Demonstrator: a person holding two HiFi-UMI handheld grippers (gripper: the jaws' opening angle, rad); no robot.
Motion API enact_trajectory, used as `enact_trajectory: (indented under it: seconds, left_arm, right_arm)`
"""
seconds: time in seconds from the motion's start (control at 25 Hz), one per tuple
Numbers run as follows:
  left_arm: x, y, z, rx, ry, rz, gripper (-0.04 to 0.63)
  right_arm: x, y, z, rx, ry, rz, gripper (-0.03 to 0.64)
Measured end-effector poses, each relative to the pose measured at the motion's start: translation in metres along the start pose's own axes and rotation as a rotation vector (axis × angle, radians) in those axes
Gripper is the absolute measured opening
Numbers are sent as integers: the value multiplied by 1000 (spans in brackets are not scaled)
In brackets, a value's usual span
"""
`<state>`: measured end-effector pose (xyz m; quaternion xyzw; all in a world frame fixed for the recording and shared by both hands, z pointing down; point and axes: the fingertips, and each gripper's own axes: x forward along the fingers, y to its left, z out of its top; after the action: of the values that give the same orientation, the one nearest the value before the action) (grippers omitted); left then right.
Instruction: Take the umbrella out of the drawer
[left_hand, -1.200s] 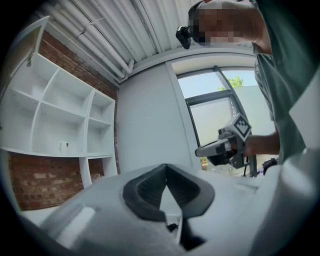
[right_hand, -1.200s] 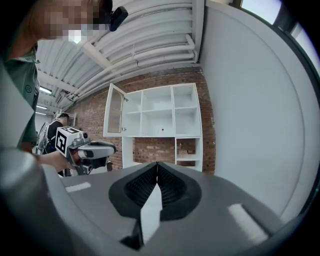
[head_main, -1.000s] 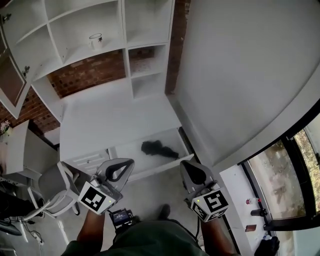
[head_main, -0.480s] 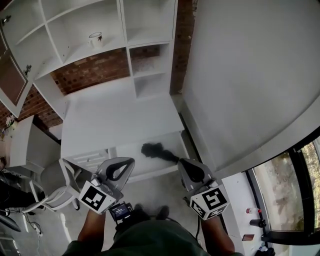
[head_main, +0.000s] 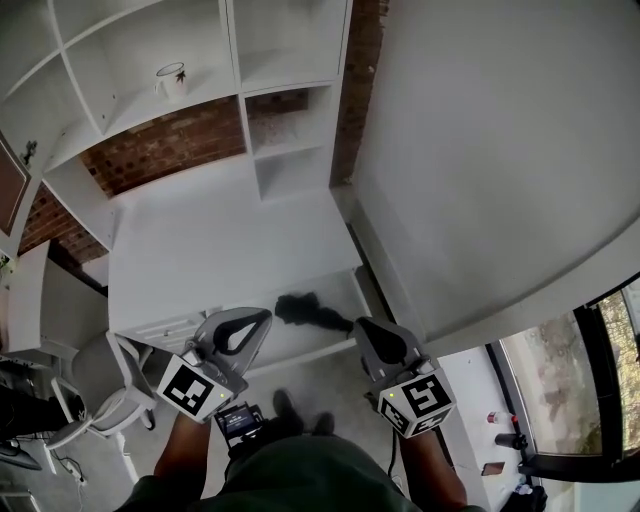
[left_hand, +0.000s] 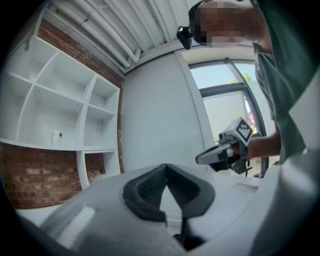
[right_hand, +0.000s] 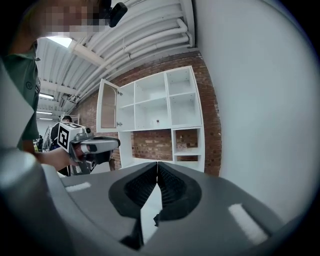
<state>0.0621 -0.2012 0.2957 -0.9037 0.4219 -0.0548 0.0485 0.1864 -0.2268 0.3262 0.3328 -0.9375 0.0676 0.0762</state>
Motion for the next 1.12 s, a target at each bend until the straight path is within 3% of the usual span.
enact_trajectory:
  seconds: [0.64,1.12]
  left_arm:
    - [11,82,-23,-28,-36,-66,0]
    - [10,122,-52,-73,38,49,0]
  right_arm:
    - [83,-10,2,10,33,-82,15]
    - [144,-23,-32,30,120,38,34]
